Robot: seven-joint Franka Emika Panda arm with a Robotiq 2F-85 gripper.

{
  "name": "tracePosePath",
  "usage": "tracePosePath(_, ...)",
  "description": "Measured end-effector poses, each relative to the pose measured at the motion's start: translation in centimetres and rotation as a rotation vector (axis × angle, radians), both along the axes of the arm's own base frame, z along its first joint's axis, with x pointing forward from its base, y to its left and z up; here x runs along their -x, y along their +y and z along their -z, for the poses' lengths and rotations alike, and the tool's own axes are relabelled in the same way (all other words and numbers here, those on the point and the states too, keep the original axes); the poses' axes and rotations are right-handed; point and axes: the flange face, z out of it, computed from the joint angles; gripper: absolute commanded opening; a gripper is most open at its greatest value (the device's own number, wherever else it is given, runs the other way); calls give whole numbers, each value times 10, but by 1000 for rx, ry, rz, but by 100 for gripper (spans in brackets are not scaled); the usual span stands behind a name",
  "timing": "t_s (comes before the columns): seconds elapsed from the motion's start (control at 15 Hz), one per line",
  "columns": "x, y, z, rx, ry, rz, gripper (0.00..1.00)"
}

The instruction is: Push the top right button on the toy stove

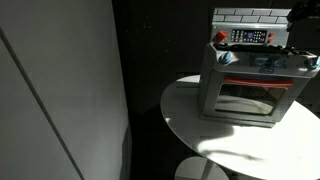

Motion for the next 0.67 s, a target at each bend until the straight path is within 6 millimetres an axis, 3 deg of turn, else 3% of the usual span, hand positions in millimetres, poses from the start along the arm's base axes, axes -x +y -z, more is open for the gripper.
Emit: tracePosePath(0.67, -29, 5, 13, -4, -2, 18, 100)
